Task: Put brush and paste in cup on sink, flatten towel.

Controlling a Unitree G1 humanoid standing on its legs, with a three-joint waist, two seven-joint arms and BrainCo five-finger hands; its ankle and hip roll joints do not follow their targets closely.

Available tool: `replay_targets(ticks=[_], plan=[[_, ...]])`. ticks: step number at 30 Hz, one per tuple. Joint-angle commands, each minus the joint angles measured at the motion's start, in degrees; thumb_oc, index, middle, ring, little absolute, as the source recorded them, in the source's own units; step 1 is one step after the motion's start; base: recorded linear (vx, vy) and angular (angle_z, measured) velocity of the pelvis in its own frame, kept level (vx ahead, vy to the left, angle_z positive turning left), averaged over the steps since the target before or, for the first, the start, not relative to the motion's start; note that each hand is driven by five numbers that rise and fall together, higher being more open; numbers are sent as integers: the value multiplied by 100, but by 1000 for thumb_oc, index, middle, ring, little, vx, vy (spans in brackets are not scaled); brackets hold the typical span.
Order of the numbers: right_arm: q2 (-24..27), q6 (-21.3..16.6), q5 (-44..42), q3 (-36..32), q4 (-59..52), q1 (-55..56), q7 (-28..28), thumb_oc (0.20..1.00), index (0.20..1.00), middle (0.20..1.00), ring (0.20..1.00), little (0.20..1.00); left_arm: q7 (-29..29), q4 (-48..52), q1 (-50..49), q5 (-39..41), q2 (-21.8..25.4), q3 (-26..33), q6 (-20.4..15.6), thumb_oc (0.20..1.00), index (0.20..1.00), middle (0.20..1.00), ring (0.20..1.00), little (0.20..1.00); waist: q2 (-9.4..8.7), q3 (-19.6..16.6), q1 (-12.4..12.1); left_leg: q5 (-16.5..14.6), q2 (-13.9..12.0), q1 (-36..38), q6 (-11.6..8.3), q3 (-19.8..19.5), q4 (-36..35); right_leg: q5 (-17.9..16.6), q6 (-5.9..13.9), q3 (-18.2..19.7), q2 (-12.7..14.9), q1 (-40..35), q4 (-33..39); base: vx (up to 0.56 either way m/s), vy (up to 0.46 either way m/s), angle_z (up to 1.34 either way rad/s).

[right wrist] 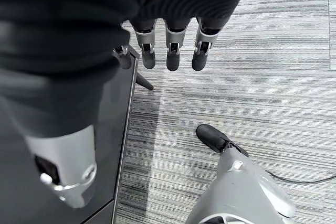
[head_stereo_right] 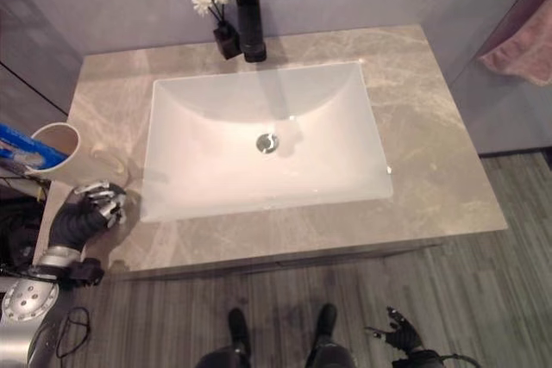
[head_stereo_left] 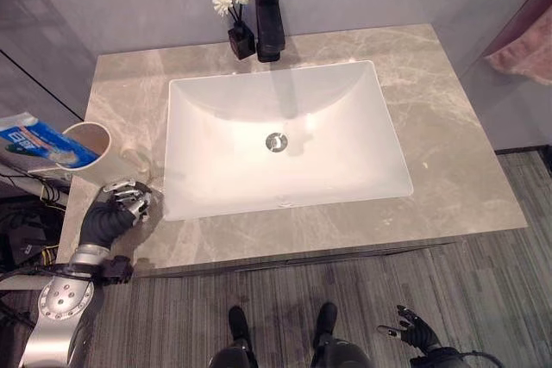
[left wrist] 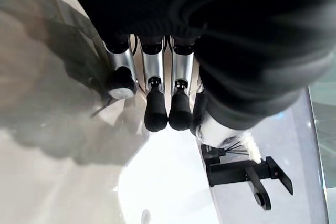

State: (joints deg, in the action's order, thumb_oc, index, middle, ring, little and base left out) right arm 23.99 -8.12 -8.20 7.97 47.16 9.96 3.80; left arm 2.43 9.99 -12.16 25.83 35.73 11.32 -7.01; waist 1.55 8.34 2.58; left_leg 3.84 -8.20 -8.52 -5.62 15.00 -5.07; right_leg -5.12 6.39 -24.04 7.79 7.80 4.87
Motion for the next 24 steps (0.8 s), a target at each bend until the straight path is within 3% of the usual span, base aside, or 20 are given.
replay_targets(ticks=[1,14,15,17,24], plan=[[81,4,-4,61,-30,-141,12,1000,1000,1000,1000,1000,-235,-194,89,-293,102,354,-99,200,200,200,200,200,-123,20,109,4,-297,15,-202,-168,7,300,320,341,249,-120,-38,0,0,0],[-6,76,12,163,154,-243,5,1000,1000,1000,1000,1000,-608,-794,998,-600,183,293,-89,200,200,200,200,200,-235,61,167,-19,-250,-92,-189,-171,7,239,338,385,285,-20,-9,-6,0,0],[-5,75,11,161,151,-243,5,1000,1000,1000,1000,1000,-609,-791,999,-600,182,294,-91,200,200,200,200,200,-241,90,169,94,-243,-139,-146,-106,7,150,290,319,295,28,-15,-73,6,0],[-54,72,17,174,301,-257,-3,1000,1000,1000,1000,1000,-514,-624,882,-586,153,320,-90,200,200,200,200,200,-238,44,156,-45,-236,-71,-174,-170,7,234,338,390,296,-40,-8,46,6,-1],[-69,62,102,163,595,-260,11,1000,1000,1000,1000,1000,-185,-176,254,-308,140,501,-149,200,200,200,200,200,-203,7,87,31,-187,-45,-111,-105,7,155,300,317,329,-79,-5,-18,3,0]])
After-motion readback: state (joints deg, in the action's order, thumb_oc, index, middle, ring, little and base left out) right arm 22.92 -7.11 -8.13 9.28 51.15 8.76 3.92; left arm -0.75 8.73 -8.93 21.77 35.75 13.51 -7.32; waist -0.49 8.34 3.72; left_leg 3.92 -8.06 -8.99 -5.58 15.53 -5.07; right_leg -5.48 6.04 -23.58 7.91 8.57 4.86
